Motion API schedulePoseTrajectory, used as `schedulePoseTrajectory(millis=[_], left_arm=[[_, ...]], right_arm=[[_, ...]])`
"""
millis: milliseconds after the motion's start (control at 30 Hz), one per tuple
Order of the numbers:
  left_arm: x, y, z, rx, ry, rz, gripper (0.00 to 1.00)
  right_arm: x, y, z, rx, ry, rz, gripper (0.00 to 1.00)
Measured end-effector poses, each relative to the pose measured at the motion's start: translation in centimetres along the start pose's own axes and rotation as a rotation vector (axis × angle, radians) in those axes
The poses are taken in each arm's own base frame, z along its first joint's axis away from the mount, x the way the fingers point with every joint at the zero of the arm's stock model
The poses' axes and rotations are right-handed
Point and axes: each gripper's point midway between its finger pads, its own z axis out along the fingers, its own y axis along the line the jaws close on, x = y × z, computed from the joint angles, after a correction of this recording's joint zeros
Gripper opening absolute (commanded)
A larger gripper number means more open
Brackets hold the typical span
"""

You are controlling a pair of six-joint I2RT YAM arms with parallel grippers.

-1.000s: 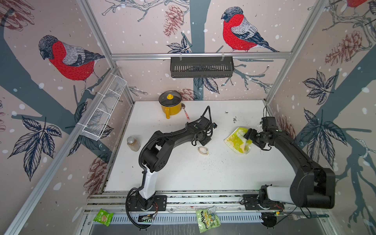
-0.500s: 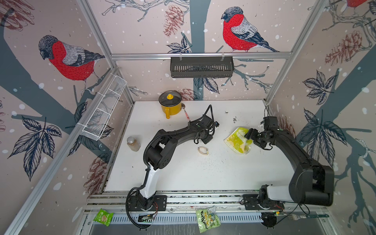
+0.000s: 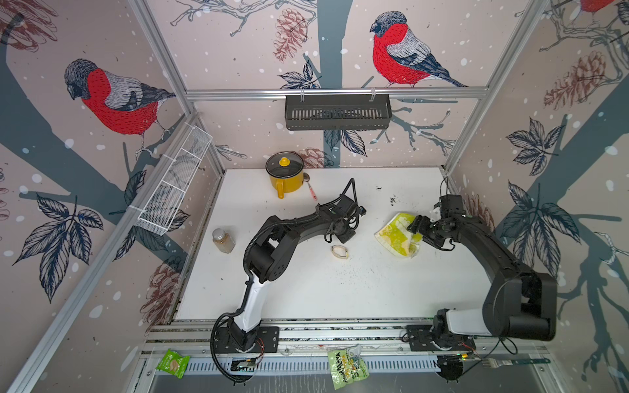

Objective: Wipe the watch dial
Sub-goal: Pick up the watch at the center of the board.

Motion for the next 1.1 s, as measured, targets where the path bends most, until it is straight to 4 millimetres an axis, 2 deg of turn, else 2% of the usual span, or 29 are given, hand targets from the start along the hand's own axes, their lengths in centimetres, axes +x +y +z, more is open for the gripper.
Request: schedulePoseTrajectory(millis=[233,300,433,633,700,833,1100], left_arm=[[-1.0,0.8,0.2,-0.036,-0.012,0.003,0.32],[-1.2,0.8,0.3,-0.038,-0.015,0.007,0.26],[-1.2,1.1,0.7,-0.050,-0.004,0.015,0.00],[-1.1,1.1,0.5,-0.047,0.001,0.022,0.00],[-1.3,0.9,-0.3,-0.041,-0.008,0.021,0.00],[-1.9,0.3,-3.2,-0.026,-0.081,0.006,0.00],[-1.9,-2.8,-10.8,0.018,-0.377,0.070,0.00]], right_arm=[[0.1,-0.1,0.0,0.001,0.001,0.000,0.76],[0.1,-0.1,-0.1,0.000,-0.003,0.001,0.76],[-0.1,-0.2,-0.2,0.000,-0.008,0.004,0.76],[0.0,0.0,-0.2,-0.016,0.001,0.003,0.75],[0.3,0.0,0.0,-0.024,0.010,0.005,0.74],[1.0,0.1,0.6,-0.048,0.037,0.010,0.73],[1.4,0.4,2.2,-0.082,0.069,0.005,0.72]])
